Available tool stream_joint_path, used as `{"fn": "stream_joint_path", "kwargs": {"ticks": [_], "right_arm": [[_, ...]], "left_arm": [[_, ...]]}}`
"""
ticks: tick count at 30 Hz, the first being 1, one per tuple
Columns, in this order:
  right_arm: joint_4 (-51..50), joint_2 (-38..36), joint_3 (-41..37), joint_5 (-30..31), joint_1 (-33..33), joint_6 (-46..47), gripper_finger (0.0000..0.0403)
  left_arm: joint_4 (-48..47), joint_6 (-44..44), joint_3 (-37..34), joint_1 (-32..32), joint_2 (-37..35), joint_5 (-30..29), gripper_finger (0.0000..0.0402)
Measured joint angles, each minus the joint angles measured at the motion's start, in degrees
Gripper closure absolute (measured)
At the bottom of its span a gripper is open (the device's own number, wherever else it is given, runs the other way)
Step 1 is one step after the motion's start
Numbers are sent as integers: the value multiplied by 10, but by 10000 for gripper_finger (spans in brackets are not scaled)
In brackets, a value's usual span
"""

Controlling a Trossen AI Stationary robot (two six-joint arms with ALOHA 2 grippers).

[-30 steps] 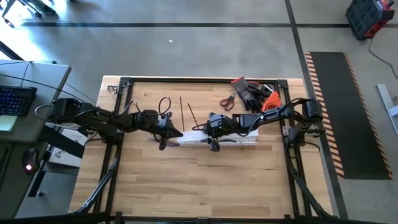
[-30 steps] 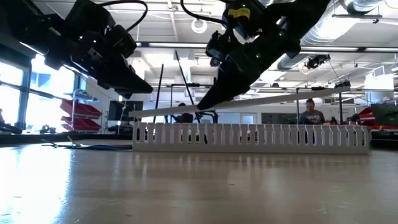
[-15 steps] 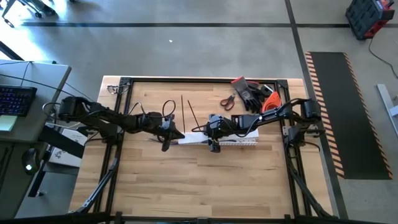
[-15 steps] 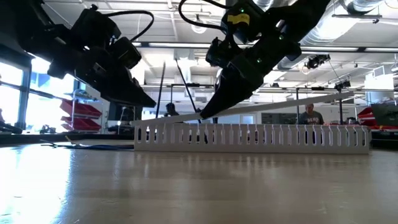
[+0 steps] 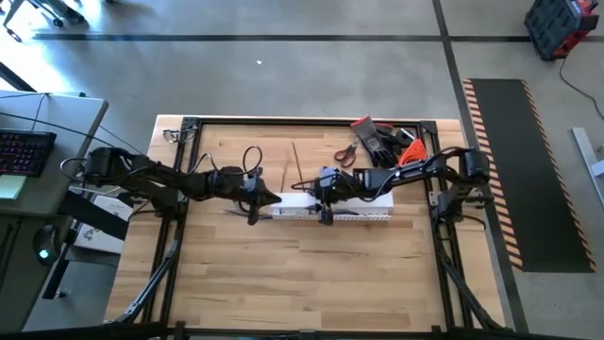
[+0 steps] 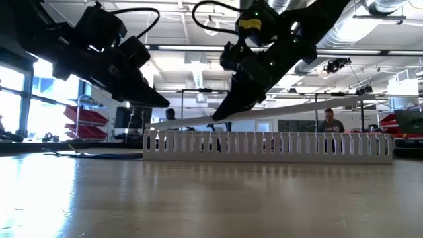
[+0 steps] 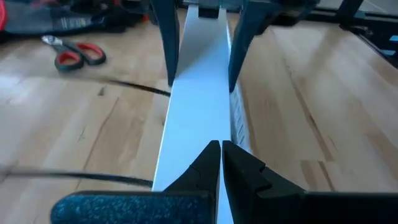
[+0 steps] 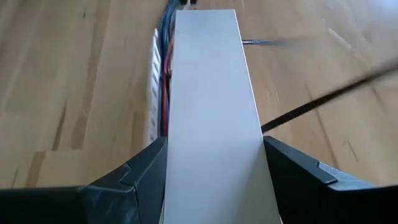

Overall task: Ziptie cables
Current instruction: Close the white cable duct

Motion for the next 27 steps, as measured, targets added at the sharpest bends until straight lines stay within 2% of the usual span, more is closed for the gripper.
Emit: {"fn": "stream_joint_path", "kwargs": {"ticks": [5,14,22,27], "right_arm": [[-5,5,0,-25,-7,2,192],[-5,9,0,-33,-7,0,192],[0,9,0,-56,-7,7,192],[-1,9,0,-60,-7,9,192]], "left_arm": [[-14,-3,0,11,7,10,401],[-8,-5,0,11,27,14,401],[9,-8,0,11,30,69,401],[16,-9,0,11,57,75,402]]}}
